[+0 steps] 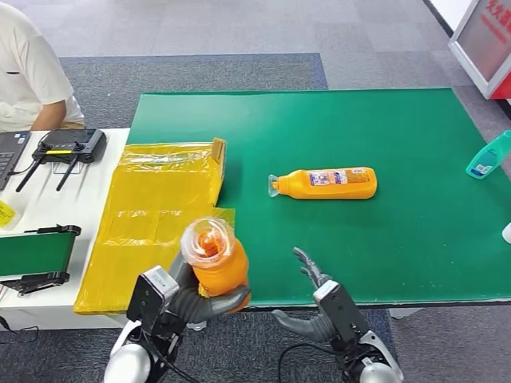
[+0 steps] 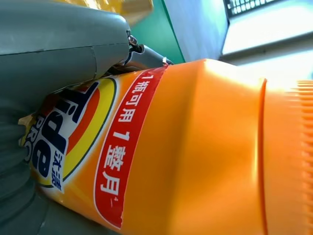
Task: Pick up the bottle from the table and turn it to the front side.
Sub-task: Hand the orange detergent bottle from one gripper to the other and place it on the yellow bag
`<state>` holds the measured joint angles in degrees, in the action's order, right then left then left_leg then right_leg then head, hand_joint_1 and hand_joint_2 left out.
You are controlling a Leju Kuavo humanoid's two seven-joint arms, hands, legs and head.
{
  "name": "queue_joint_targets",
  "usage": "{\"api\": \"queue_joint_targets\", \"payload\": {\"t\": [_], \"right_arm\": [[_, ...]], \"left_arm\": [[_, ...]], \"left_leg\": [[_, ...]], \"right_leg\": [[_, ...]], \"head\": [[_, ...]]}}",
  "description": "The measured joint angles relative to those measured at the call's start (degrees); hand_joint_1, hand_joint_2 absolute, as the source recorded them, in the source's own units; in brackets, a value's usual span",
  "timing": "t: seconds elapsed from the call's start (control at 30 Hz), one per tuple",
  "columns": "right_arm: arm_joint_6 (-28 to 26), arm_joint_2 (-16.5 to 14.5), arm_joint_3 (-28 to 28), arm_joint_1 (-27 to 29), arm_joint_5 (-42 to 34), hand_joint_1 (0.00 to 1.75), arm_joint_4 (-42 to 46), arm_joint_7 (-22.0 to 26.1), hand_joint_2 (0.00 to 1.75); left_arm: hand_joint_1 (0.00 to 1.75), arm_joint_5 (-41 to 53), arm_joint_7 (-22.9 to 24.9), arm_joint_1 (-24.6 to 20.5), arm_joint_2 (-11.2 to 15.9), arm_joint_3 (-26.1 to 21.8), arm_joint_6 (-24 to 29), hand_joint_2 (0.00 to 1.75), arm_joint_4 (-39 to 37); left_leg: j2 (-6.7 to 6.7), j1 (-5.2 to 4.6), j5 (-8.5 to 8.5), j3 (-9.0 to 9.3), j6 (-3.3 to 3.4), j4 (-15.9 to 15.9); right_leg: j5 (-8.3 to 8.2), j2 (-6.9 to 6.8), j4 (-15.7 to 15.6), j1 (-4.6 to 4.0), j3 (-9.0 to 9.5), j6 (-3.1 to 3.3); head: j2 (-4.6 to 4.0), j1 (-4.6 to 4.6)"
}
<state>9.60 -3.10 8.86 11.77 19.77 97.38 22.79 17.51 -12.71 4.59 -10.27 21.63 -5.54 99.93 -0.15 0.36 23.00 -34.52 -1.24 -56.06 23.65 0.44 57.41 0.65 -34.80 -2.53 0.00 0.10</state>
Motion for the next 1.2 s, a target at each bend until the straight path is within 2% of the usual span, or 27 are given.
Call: {"api": "queue_joint_targets", "payload": {"t": [0.2,0.4,0.53,0.73,1.0,1.2], "right_arm": [[3.3,-1.3,-7.0,1.6,-0.2,0.0,1.1,2.5,1.75],[6.0,-3.4,-11.7,1.2,0.1,0.0,1.1,3.1,1.75],[6.8,-3.9,-11.9,-0.6,0.9,0.0,0.7,2.8,1.75],[6.3,-4.1,-10.9,-3.0,0.8,0.0,-0.9,2.5,1.75],[6.2,-4.2,-10.7,-3.4,0.8,0.0,-1.6,2.4,1.75],[5.9,-4.1,-10.1,-4.0,0.8,0.0,-1.8,2.4,1.75]], "left_arm": [[1.75,1.1,1.3,-0.1,-1.8,-5.6,-0.7,1.75,-0.4],[1.75,10.7,5.4,-1.9,-2.8,-9.5,3.7,1.75,-1.1],[1.75,15.3,9.2,-4.9,-3.4,-14.3,2.1,1.75,-3.3],[1.75,22.6,10.3,-9.6,-4.3,-20.5,2.6,1.75,-8.4],[1.75,23.7,10.4,-10.6,-4.5,-22.6,2.6,1.75,-10.6],[1.75,28.7,11.6,-12.2,-4.6,-24.1,2.3,1.75,-12.0]], "left_leg": [[0.0,0.0,0.0,0.0,0.0,0.0],[0.0,0.01,-0.02,-0.01,-0.02,0.0],[0.01,0.01,-0.08,0.0,-0.05,0.0],[0.0,0.01,-0.15,-0.01,-0.03,0.0],[0.0,0.0,-0.1,-0.05,-0.01,0.0],[0.0,0.01,-0.12,-0.06,-0.03,0.0]], "right_leg": [[0.0,0.0,0.0,0.0,-0.02,0.0],[-0.01,0.0,0.0,-0.01,-0.02,0.01],[-0.04,0.0,0.0,-0.01,-0.03,0.04],[-0.09,0.0,0.0,-0.01,-0.02,0.0],[-0.07,0.0,0.0,0.0,-0.05,-0.01],[-0.08,0.0,0.0,-0.01,-0.06,-0.01]], "head": [[0.0,-0.01],[0.0,-0.01],[0.0,-0.01],[0.0,-0.01],[0.0,0.0],[0.0,-0.02]]}}
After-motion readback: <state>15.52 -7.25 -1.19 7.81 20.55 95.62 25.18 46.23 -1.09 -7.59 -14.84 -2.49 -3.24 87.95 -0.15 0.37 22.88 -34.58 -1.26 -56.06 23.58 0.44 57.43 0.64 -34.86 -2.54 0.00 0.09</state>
